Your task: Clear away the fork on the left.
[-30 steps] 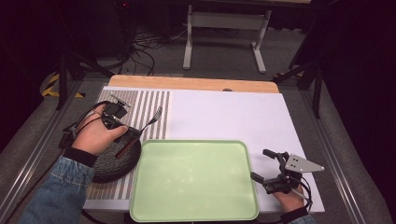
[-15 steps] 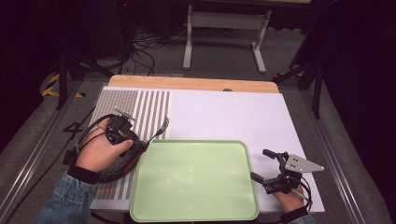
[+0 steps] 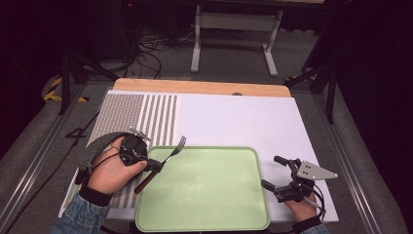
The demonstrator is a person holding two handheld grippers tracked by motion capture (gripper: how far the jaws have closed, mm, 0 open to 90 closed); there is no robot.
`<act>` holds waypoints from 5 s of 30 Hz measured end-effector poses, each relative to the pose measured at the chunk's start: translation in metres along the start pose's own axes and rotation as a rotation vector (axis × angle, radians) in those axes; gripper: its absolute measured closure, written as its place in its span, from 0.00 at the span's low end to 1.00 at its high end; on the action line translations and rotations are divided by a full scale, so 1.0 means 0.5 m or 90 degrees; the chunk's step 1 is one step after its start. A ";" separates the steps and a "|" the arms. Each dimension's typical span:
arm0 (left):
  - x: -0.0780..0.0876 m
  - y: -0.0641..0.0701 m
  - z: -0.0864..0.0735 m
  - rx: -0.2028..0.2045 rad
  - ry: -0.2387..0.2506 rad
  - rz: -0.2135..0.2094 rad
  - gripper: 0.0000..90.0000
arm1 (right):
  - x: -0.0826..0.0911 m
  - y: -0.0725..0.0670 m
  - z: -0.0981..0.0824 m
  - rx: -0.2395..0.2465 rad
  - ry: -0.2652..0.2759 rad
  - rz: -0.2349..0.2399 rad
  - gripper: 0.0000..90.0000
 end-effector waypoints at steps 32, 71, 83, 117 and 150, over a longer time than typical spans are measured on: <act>-0.097 0.019 -0.046 0.017 -0.073 -0.011 0.86 | -0.002 -0.002 0.000 0.001 -0.004 0.002 0.00; -0.129 0.019 -0.057 0.006 -0.109 0.031 0.80 | -0.003 -0.003 0.000 0.001 -0.003 0.007 0.00; -0.115 0.047 -0.039 -0.105 -0.021 0.010 0.96 | -0.003 -0.003 0.000 0.000 -0.003 0.008 0.00; -0.180 0.047 -0.036 -0.255 -0.061 0.075 1.00 | -0.003 -0.003 -0.003 -0.004 -0.009 0.005 0.00; -0.136 -0.023 -0.027 -0.194 -0.026 0.156 1.00 | -0.005 -0.002 -0.001 -0.001 -0.005 0.007 0.00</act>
Point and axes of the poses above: each handheld gripper's, and its own axes: x roughly backward along the jaws, z roughly out of its top, y roughly to its right, the point moved 4 cm from there along -x, roughly forward along the jaws, and after that the axes turned 12 degrees about x, right-handed, at the moved point
